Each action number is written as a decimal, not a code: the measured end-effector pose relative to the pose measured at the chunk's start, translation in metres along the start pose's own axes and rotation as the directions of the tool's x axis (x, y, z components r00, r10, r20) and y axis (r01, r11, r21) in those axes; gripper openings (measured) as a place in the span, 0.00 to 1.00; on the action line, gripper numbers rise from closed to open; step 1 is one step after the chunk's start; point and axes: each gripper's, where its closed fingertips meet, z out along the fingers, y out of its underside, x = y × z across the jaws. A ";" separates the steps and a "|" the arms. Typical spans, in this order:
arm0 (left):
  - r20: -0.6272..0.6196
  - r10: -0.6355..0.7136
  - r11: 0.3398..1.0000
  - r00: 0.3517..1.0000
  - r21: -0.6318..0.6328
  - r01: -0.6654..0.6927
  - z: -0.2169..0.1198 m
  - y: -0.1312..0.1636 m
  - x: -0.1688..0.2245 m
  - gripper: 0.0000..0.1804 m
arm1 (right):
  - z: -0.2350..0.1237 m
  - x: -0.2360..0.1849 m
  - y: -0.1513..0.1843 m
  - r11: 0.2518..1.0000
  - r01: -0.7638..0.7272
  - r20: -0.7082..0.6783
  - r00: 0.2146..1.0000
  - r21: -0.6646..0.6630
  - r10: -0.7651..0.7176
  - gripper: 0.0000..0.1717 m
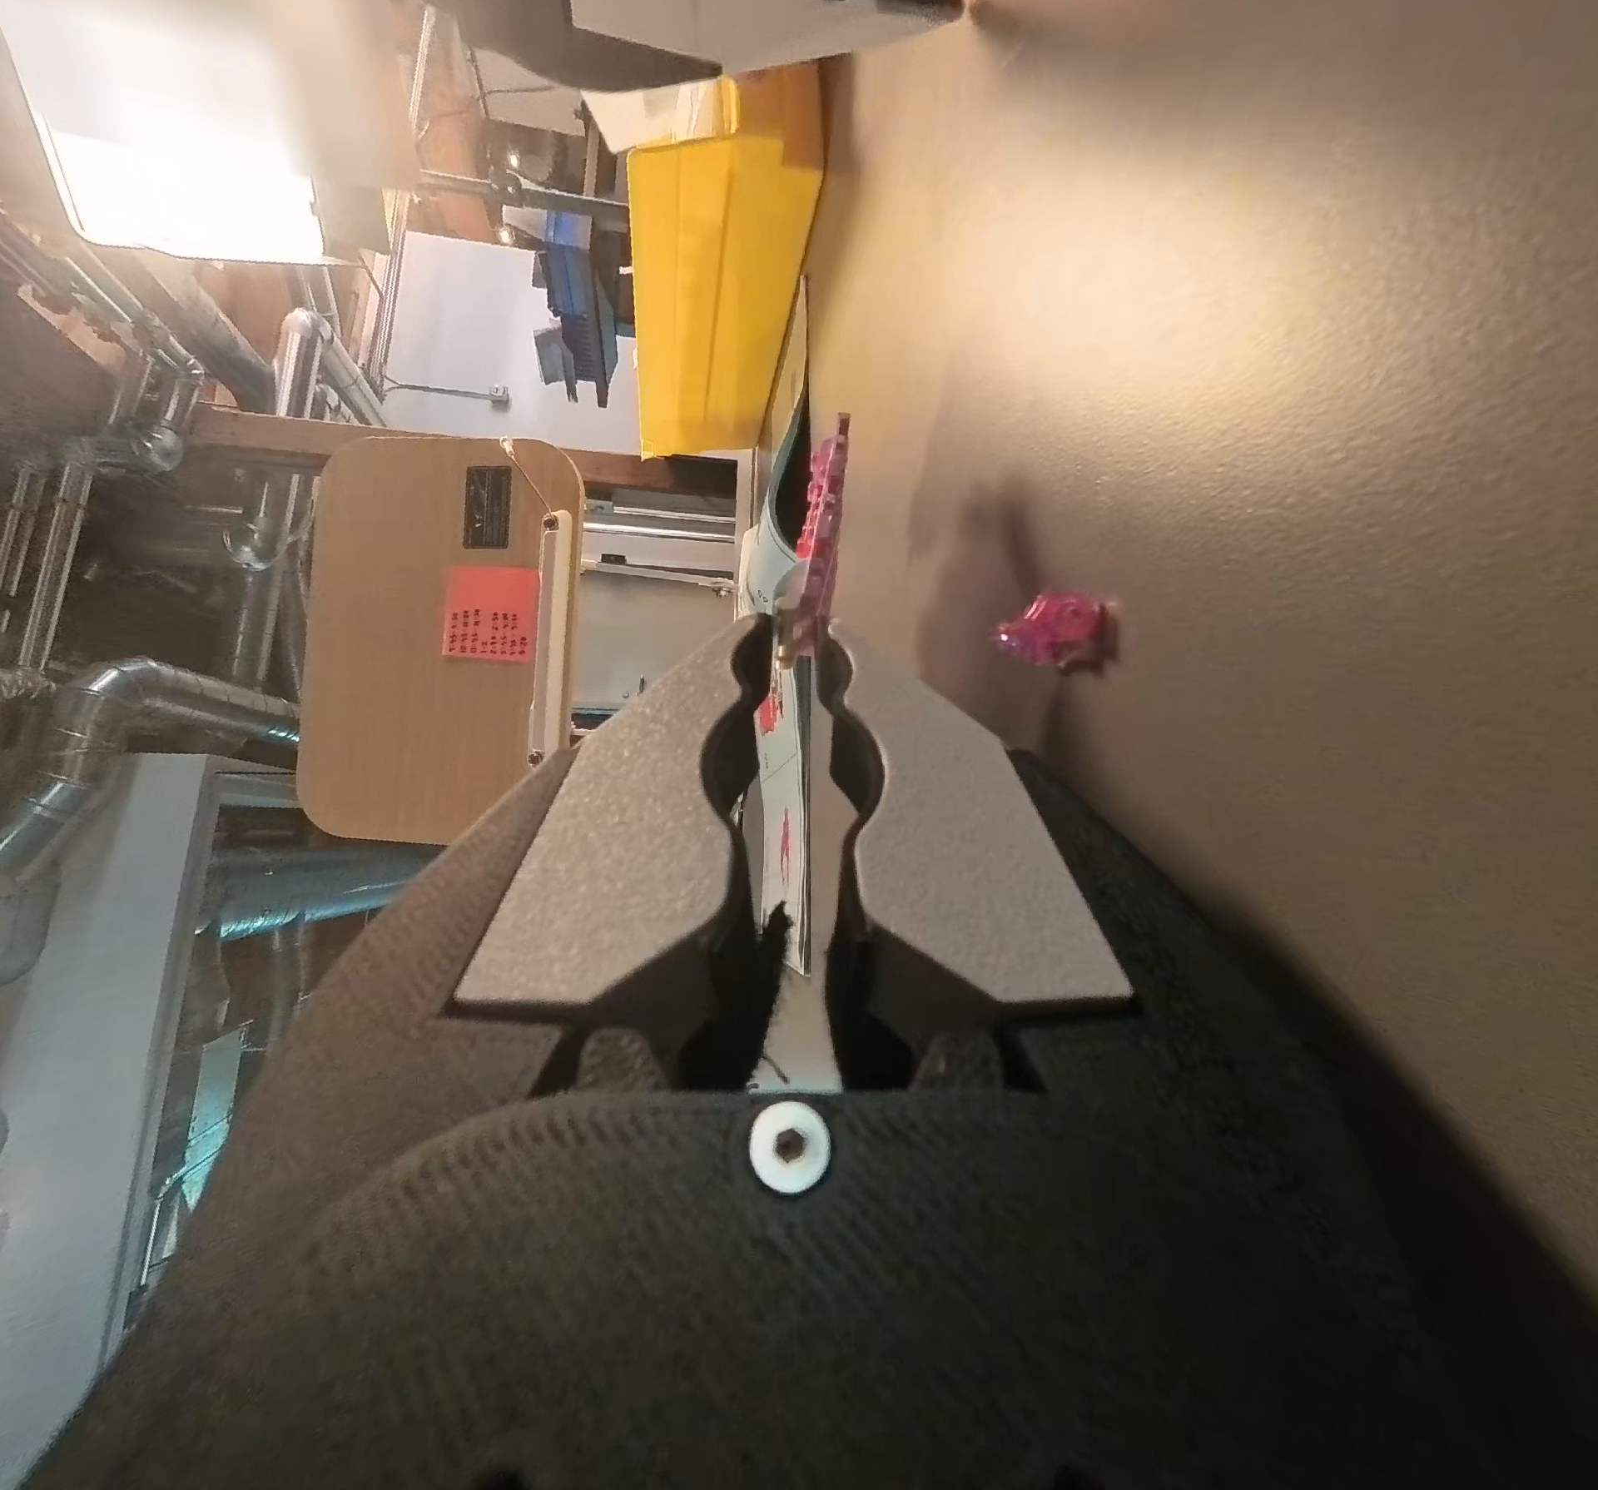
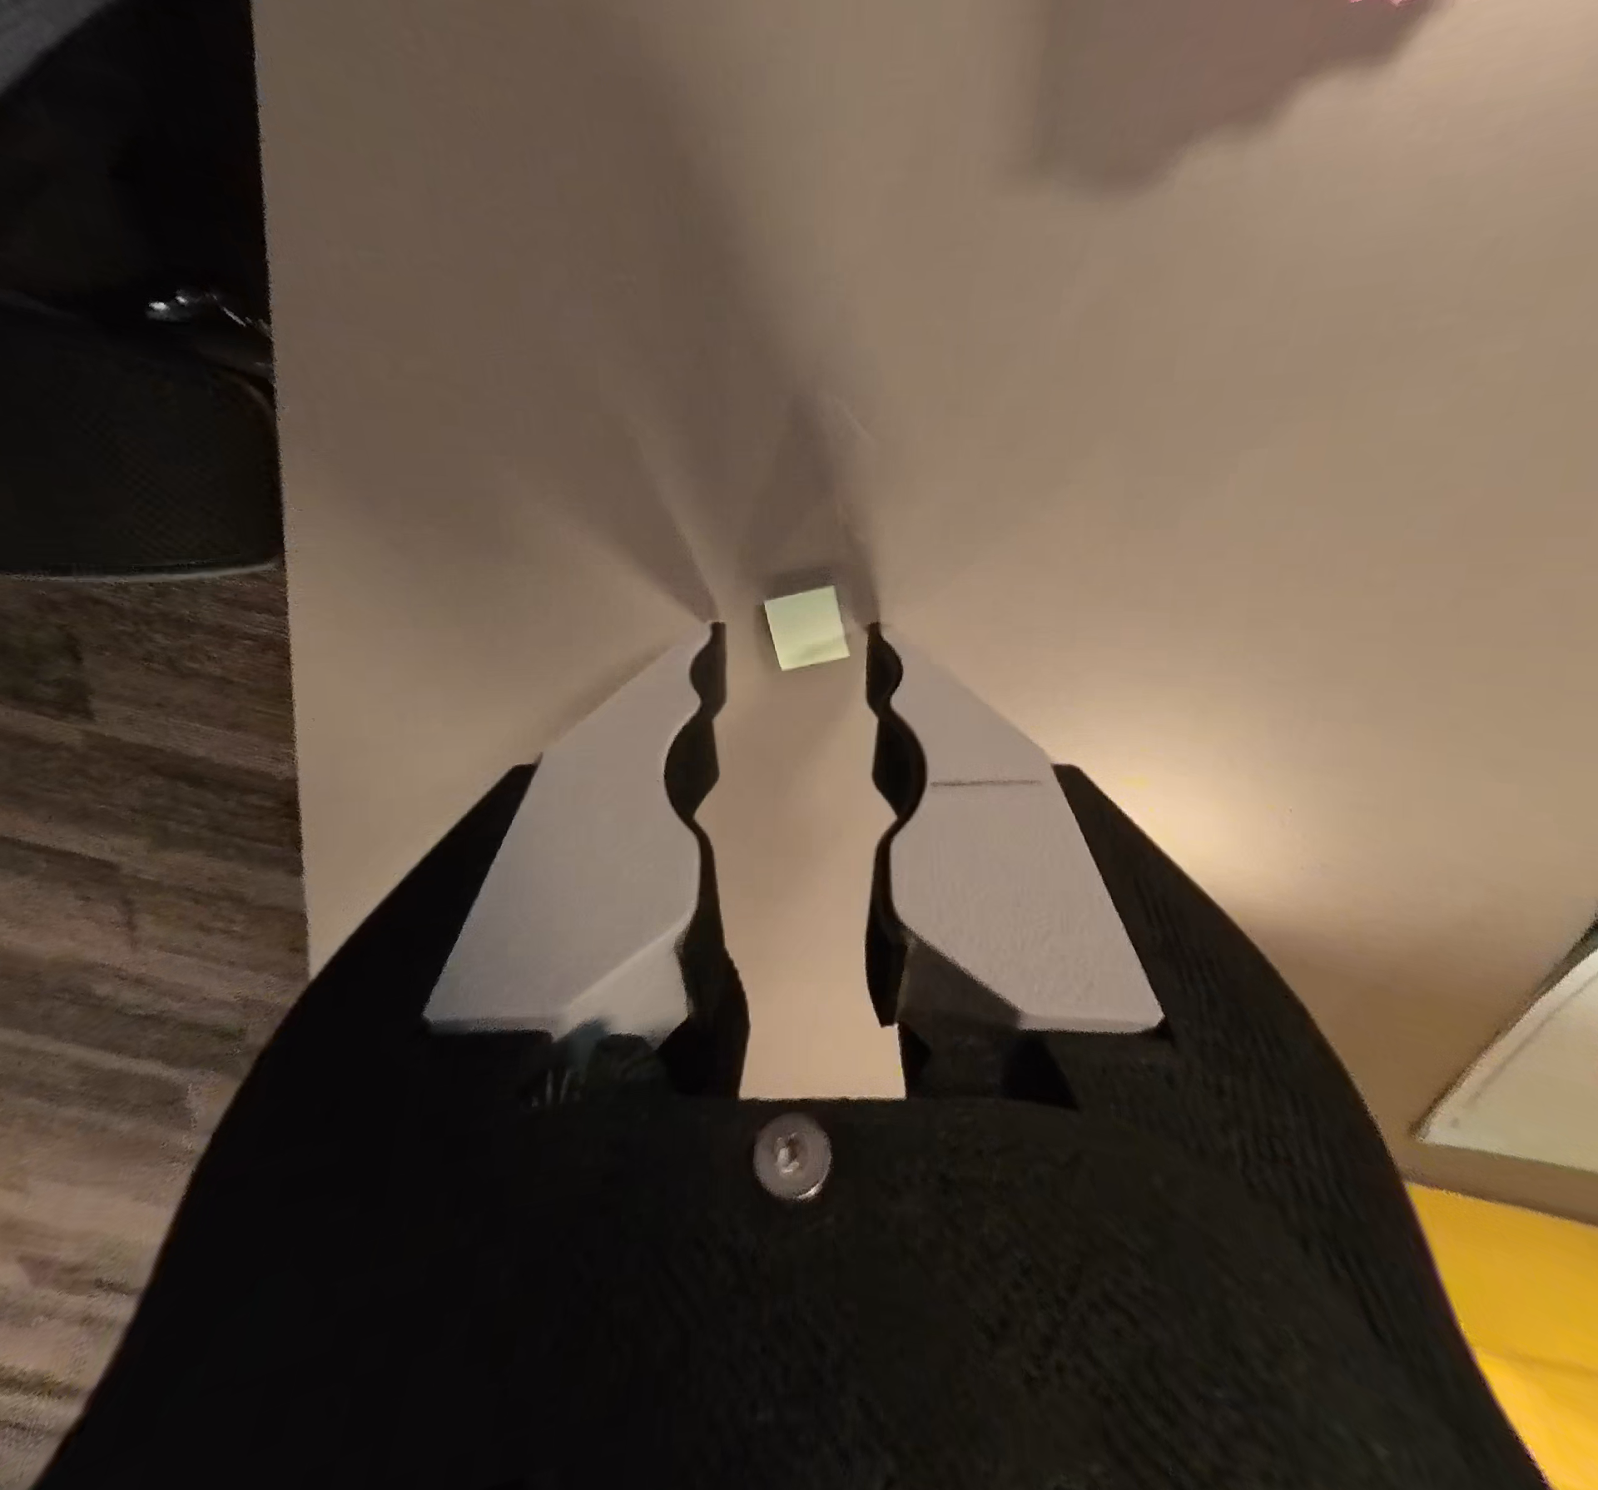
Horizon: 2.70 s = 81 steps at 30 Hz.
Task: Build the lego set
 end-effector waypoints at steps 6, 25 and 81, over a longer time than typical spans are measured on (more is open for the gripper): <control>0.008 0.006 1.000 1.000 0.005 -0.006 0.000 -0.001 -0.001 0.05 | 0.000 0.001 -0.001 1.000 0.004 -0.007 1.000 -0.004 -0.004 0.09; 0.196 0.124 0.988 0.973 0.064 -0.139 -0.013 -0.025 -0.026 0.05 | -0.058 0.052 -0.145 0.974 0.179 -0.105 0.981 0.138 -0.165 0.09; 0.189 -0.111 0.994 0.976 0.015 0.110 -0.014 -0.003 -0.042 0.05 | -0.051 0.087 -0.156 0.910 0.385 -0.947 0.205 -0.155 -0.248 0.22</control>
